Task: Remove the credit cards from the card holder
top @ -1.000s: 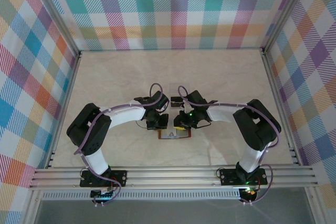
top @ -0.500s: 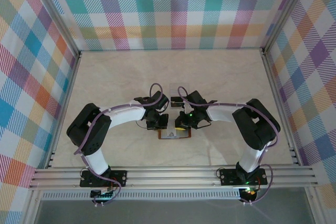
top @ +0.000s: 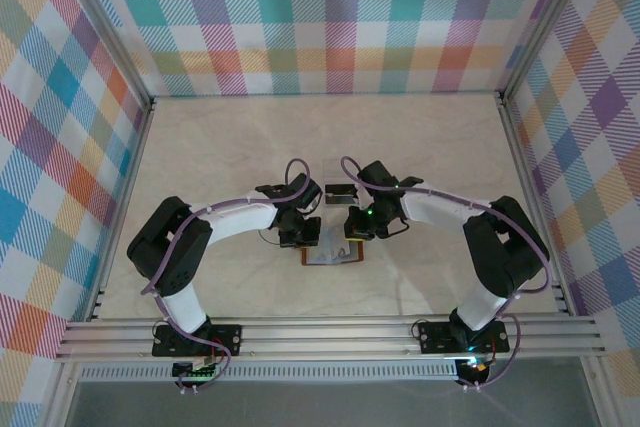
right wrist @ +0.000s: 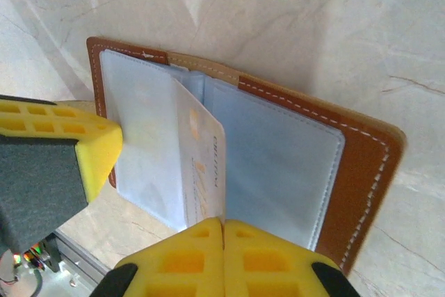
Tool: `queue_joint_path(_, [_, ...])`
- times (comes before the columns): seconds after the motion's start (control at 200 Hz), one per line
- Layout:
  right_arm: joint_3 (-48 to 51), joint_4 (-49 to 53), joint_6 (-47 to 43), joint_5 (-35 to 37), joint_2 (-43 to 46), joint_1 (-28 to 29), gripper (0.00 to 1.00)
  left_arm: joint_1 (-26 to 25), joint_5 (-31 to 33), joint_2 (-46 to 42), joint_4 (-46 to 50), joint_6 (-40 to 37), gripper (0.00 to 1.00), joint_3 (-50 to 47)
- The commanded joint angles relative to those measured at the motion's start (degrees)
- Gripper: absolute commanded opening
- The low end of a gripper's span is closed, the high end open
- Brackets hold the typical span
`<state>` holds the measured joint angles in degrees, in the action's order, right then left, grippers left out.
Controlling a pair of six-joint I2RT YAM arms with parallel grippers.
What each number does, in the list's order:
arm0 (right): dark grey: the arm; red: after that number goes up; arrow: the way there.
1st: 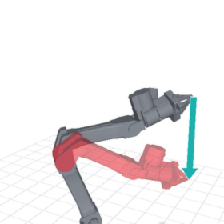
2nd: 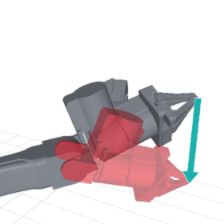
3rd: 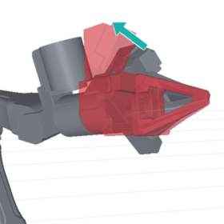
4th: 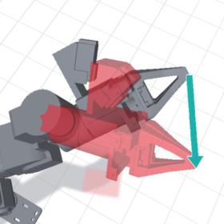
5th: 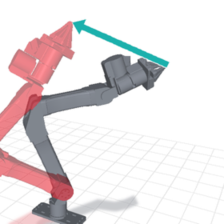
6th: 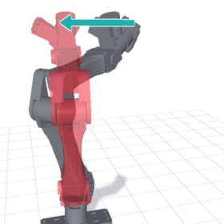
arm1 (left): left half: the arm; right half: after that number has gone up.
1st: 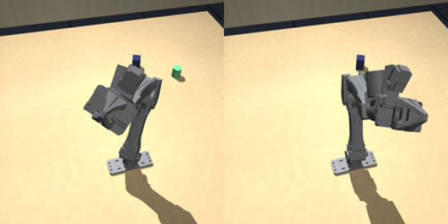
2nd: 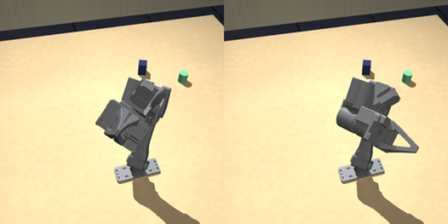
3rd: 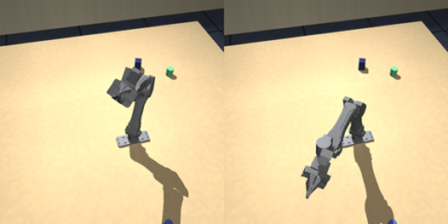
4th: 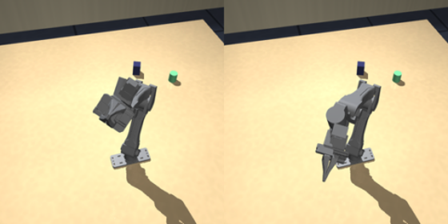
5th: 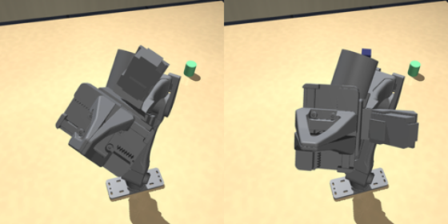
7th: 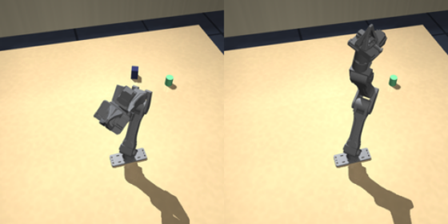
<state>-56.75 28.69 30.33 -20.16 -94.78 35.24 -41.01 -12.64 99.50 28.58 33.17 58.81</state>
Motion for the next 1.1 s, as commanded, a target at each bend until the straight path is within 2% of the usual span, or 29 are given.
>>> queue_joint_path(0.0, [-1.56,5.36,-2.55,2.41,0.74,-0.25,0.08,0.42,0.69,2.18,3.08,-0.82,0.02,0.07])
queue_joint_path(0.26, [-1.9,6.08,-1.05,3.78,0.43,-0.16,0.07,0.42,0.6,2.19,2.98,-0.81,0.02,0.09])
queue_joint_path(0.5, [0.39,-0.96,2.26,-4.06,-0.38,0.0,0.13,0.33,-0.25,2.55,2.37,-0.64,0.02,0.19])
queue_joint_path(0.635, [1.11,-3.21,3.46,-5.19,-0.89,0.18,0.15,0.4,-0.23,2.47,2.41,-0.57,0.02,0.09])
queue_joint_path(0.865, [1.38,-3.73,3.49,-4.75,-1.54,0.18,0.15,0.34,-0.36,2.37,2.17,-0.55,0.02,-0.25])
queue_joint_path(1.095, [1.52,-3.62,3.55,-3.76,-1.05,0.19,0.09,0.37,-0.54,1.9,1.83,-0.35,0.02,-0.61])
